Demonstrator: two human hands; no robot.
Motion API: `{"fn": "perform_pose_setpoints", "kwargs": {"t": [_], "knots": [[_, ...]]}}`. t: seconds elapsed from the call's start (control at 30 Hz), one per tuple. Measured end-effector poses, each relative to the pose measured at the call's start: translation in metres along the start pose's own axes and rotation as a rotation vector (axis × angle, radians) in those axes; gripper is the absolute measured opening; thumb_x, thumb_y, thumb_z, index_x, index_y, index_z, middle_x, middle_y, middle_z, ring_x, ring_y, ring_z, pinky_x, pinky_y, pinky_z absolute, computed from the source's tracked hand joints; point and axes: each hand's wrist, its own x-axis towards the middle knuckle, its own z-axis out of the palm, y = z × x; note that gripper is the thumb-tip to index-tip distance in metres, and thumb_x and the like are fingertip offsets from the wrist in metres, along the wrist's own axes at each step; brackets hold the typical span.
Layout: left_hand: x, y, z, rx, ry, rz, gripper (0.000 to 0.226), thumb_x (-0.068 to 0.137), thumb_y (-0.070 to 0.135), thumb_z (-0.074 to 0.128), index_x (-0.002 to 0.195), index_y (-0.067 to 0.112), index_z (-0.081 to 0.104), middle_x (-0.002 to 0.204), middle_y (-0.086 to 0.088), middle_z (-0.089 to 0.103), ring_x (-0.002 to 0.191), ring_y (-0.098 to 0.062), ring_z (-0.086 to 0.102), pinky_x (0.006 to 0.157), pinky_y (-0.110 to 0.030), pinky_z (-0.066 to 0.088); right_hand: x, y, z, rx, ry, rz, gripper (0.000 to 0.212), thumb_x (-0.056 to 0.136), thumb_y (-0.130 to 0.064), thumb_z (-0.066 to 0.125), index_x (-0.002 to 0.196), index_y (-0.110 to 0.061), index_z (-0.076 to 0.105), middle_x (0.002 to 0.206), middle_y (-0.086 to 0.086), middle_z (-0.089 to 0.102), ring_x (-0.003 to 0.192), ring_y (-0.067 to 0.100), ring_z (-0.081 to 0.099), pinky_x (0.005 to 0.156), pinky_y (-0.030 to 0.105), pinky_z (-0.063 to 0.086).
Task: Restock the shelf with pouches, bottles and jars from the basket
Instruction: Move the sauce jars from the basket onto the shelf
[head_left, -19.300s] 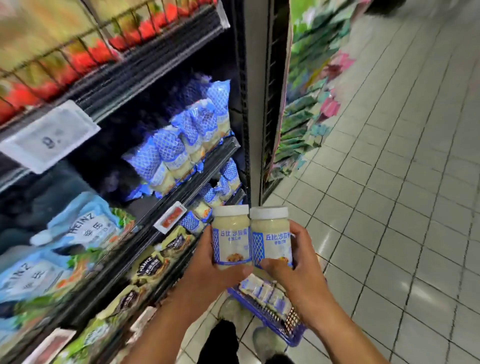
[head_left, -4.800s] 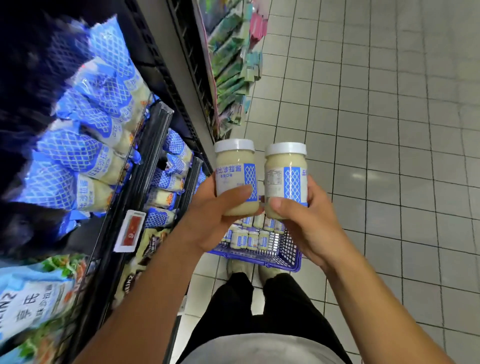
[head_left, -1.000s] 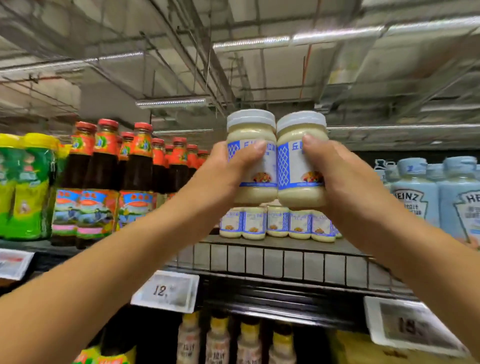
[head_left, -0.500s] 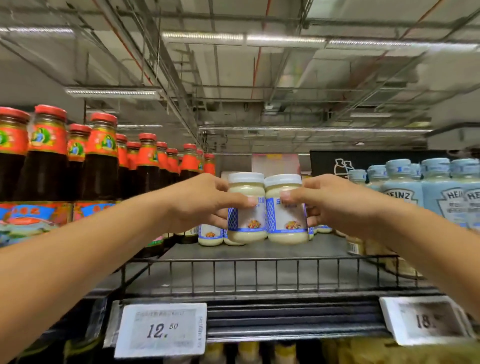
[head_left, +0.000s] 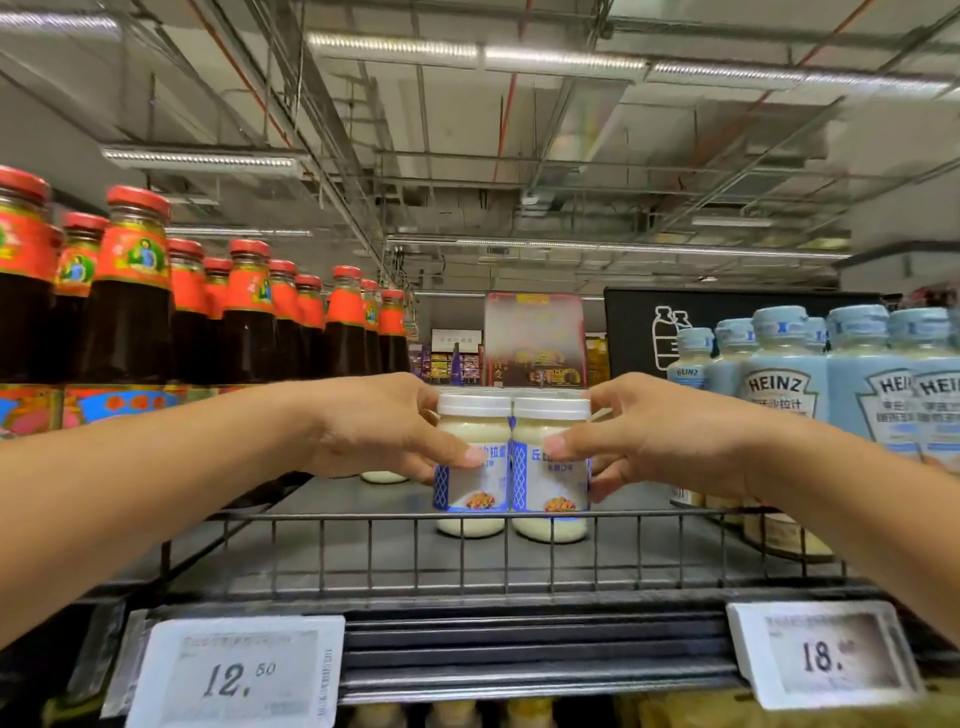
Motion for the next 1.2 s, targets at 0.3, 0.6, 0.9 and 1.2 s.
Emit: {"fn": "perform_pose_setpoints", "kwargs": {"t": [0.3,0.6,0.9,1.2], "knots": [[-0.005,0.009,-0.008,0.658,0.339,0.223,0.056,0.065,0.041,0.090,0.114,0.044,0.062,0.093,0.015,0.063,0.063,0.003,0.066,0.051,-0.005,0.040,-0.011,-0.009,-0.003,-0.539,0.321,-0.250,0.050,0.058,-0.049,0.086,0.102,-0.030,0.070,0.099,-0.004,0.067,0.084,0.017,0.067,0.081,0.039,0.057],[0.036,0.011,-0.015,0.941,0.310,0.263,0.063,0.068,0.053,0.085,0.124,0.038,0.062,0.108,0.011,0.063,0.102,-0.012,0.061,0.086,-0.031,0.052,0.021,0.001,-0.025,-0.742,0.351,-0.193,0.038,0.067,-0.039,0.090,0.095,-0.039,0.065,0.097,-0.012,0.067,0.084,0.007,0.067,0.073,0.028,0.054],[0.079,0.004,-0.022,1.070,0.291,0.294,0.070,0.072,0.054,0.082,0.134,0.031,0.057,0.123,0.007,0.060,0.111,-0.017,0.060,0.091,-0.032,0.049,0.056,0.000,-0.033,-0.987,0.328,-0.090,0.053,0.068,-0.037,0.091,0.113,-0.020,0.070,0.103,-0.004,0.064,0.090,0.017,0.063,0.068,0.026,0.045],[0.109,-0.004,-0.031,1.125,0.293,0.299,0.071,0.077,0.050,0.080,0.138,0.023,0.055,0.132,-0.001,0.061,0.120,-0.019,0.056,0.090,-0.026,0.043,0.090,-0.004,-0.029,-1.131,0.229,0.028,0.044,0.075,-0.031,0.087,0.107,-0.014,0.064,0.107,0.007,0.067,0.083,0.023,0.056,0.053,0.023,0.038]]}}
